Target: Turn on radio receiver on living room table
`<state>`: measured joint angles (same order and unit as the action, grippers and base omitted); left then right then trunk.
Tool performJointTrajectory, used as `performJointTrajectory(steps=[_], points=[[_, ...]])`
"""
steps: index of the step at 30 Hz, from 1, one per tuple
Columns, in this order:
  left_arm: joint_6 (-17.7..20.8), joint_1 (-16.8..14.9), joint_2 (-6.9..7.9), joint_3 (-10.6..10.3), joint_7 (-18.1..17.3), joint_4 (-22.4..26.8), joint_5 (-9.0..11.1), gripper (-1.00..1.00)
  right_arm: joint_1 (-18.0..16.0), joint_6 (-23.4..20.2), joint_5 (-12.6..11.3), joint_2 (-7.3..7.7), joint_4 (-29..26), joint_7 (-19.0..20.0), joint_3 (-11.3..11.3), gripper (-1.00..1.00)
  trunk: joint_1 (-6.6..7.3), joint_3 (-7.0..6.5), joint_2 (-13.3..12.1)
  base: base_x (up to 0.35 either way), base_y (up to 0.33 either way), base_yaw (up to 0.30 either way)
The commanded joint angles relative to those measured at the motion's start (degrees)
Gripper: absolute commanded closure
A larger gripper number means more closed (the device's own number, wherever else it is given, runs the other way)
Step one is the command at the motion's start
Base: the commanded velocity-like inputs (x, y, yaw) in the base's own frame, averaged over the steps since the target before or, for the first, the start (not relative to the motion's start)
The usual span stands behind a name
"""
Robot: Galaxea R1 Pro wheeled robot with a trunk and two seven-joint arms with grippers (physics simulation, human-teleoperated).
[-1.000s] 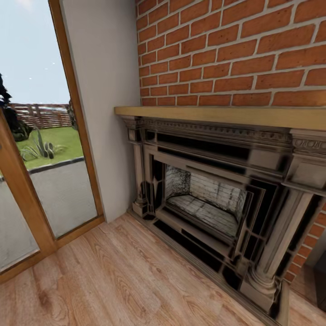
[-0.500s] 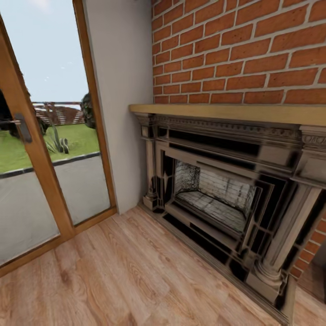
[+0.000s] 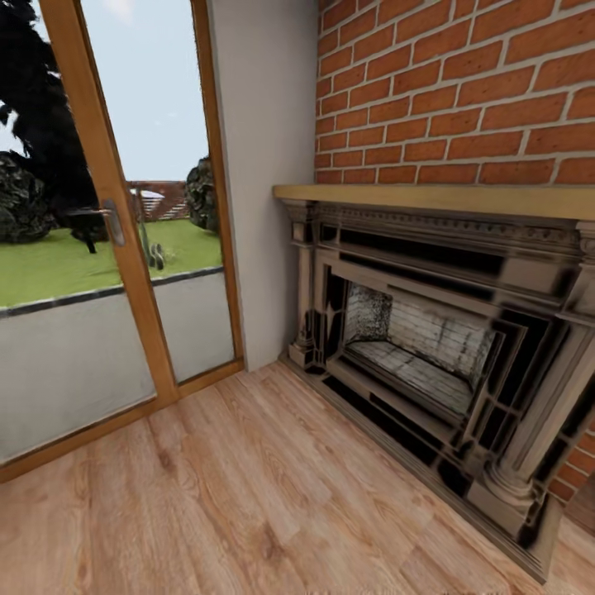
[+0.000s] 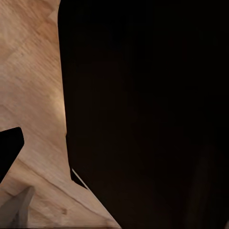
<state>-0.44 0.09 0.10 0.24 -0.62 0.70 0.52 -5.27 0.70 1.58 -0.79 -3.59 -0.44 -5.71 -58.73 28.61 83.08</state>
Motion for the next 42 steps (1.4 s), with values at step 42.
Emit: performJointTrajectory(steps=[42], points=[[0.0, 0.0, 0.02, 0.1, 0.0, 1.6, 0.1, -1.0, 0.0, 0.1, 0.0, 0.0, -0.3, 0.0, 0.0, -1.0, 0.0, 1.02, 0.0, -0.218, 0.0, 0.112]])
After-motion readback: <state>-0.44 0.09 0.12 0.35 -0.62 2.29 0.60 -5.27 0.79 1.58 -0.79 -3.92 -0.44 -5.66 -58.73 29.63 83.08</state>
